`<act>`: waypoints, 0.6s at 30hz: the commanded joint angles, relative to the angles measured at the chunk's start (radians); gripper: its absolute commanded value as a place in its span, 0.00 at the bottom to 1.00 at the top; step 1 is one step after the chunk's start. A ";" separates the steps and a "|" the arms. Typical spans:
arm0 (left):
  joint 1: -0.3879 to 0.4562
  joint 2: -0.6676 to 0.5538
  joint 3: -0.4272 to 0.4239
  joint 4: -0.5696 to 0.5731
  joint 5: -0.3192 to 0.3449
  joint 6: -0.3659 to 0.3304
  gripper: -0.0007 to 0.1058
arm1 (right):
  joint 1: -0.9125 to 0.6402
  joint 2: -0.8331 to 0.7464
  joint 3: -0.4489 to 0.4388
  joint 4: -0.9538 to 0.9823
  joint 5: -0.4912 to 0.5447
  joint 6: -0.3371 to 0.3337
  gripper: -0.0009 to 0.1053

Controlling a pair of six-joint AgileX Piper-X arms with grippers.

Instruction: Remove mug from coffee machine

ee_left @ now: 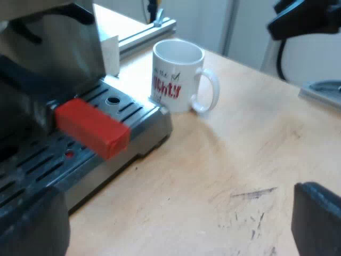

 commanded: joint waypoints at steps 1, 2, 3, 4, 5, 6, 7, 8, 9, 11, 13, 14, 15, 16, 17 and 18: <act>-0.004 -0.001 -0.040 0.068 -0.017 -0.008 0.81 | 0.001 -0.008 -0.061 0.100 -0.051 0.049 0.57; -0.004 -0.001 -0.053 0.091 -0.017 -0.008 0.81 | 0.001 -0.008 -0.087 0.141 -0.051 0.065 0.57; -0.004 -0.001 -0.069 0.117 -0.017 -0.008 0.81 | 0.001 -0.008 -0.118 0.183 -0.051 0.069 0.57; -0.004 -0.001 -0.078 0.130 -0.017 -0.008 0.81 | 0.001 -0.008 -0.128 0.197 -0.051 0.069 0.57; -0.004 -0.001 -0.096 0.159 -0.017 -0.010 0.81 | 0.001 -0.008 -0.156 0.237 -0.051 0.069 0.57; -0.004 -0.003 -0.116 0.191 -0.023 -0.016 0.81 | 0.001 -0.008 -0.180 0.273 -0.051 0.069 0.57; -0.004 -0.003 -0.127 0.201 -0.026 -0.024 0.81 | 0.001 -0.008 -0.198 0.290 -0.051 0.069 0.57; -0.004 -0.003 -0.147 0.229 -0.037 -0.041 0.81 | 0.001 -0.008 -0.221 0.316 -0.051 0.069 0.57; -0.004 -0.003 -0.154 0.242 -0.045 -0.048 0.81 | 0.001 -0.008 -0.230 0.332 -0.051 0.069 0.57; -0.004 -0.003 -0.191 0.269 -0.078 -0.086 0.81 | 0.001 0.004 -0.282 0.382 -0.053 0.069 0.57; -0.004 0.000 -0.217 0.270 -0.093 -0.117 0.81 | 0.001 0.023 -0.320 0.413 -0.063 0.069 0.57; -0.004 0.007 -0.231 0.270 -0.092 -0.123 0.81 | 0.001 0.042 -0.346 0.437 -0.073 0.069 0.57; -0.004 0.024 -0.252 0.270 -0.091 -0.139 0.81 | 0.001 0.062 -0.367 0.457 -0.074 0.069 0.57; -0.004 0.034 -0.261 0.270 -0.091 -0.146 0.81 | 0.001 0.076 -0.380 0.463 -0.075 0.069 0.57; -0.004 0.055 -0.276 0.270 -0.091 -0.166 0.81 | 0.001 0.105 -0.407 0.484 -0.085 0.069 0.57; -0.004 0.069 -0.285 0.270 -0.091 -0.171 0.81 | 0.001 0.110 -0.411 0.487 -0.086 0.069 0.57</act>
